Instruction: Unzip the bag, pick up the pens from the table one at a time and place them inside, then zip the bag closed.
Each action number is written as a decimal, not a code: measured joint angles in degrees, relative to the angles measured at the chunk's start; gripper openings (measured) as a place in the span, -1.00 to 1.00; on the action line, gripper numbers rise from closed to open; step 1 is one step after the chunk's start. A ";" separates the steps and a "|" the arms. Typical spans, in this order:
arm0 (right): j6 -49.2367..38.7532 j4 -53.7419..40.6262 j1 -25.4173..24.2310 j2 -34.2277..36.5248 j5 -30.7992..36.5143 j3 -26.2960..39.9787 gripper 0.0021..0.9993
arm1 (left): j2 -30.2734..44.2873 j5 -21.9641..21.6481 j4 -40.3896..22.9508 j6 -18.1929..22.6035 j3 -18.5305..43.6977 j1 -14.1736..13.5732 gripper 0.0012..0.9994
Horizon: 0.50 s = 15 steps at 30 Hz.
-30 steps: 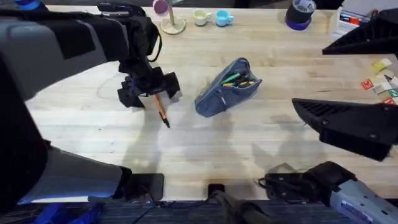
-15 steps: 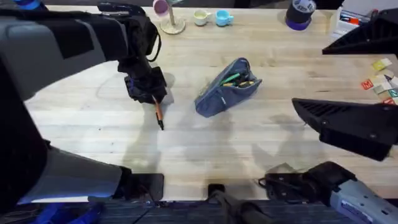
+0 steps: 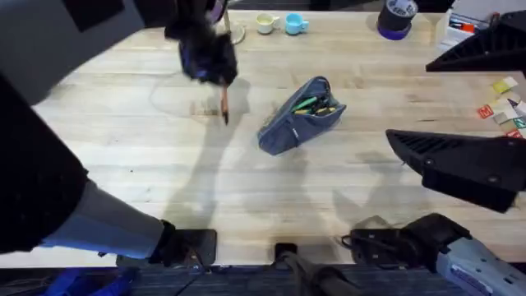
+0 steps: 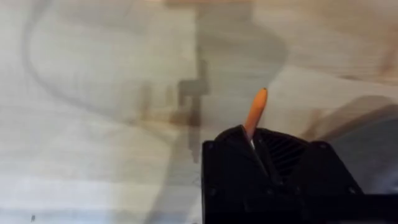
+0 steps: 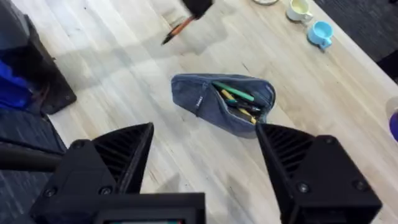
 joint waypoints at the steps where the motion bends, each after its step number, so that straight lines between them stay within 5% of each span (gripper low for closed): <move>1: -0.02 0.01 0.00 0.00 0.00 0.00 0.99 | -0.01 0.00 0.24 0.74 2.13 -1.03 -0.92; 7: 0.00 0.01 0.00 0.00 0.00 0.00 0.99 | 0.01 0.00 5.86 6.40 10.08 -7.61 -0.92; 15: 0.00 0.01 0.00 0.00 0.00 0.00 0.99 | 0.01 2.87 17.26 13.65 10.86 -15.36 -0.92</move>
